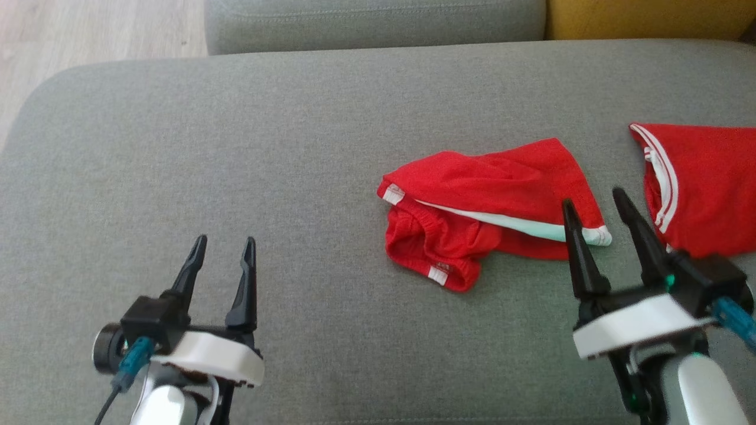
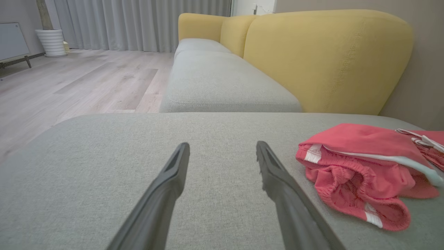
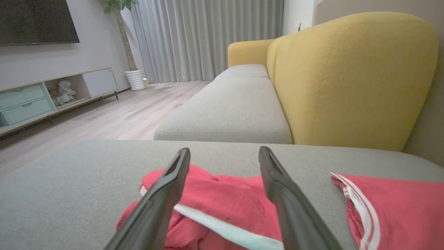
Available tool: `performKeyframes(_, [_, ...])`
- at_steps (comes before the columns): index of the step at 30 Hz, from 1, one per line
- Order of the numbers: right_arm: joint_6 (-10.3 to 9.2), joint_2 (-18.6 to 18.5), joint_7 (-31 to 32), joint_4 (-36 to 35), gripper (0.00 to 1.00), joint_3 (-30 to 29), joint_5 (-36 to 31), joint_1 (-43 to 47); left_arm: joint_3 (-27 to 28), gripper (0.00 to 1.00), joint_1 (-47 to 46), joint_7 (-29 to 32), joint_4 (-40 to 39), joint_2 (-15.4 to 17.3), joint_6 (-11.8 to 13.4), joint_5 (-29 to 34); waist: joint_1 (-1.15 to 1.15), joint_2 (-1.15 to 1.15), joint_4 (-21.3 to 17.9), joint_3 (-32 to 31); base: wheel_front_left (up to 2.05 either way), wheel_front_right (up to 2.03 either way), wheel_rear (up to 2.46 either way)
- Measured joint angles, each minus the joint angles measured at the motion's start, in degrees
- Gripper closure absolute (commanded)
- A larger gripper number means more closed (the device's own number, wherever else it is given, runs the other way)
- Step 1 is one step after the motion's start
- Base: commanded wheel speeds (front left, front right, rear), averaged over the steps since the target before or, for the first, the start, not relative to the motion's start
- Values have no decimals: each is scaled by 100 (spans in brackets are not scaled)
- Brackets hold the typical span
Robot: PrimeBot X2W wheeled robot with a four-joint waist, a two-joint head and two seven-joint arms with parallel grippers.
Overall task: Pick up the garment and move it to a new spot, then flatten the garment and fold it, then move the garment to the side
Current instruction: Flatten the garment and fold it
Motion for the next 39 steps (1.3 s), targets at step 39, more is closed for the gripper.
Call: performKeyframes(39, [0, 147, 286, -327, 0, 29, -87, -94, -1564, 0, -1882, 492, 1866, -571, -877, -353, 1, 0, -439, 886, 0, 0, 0])
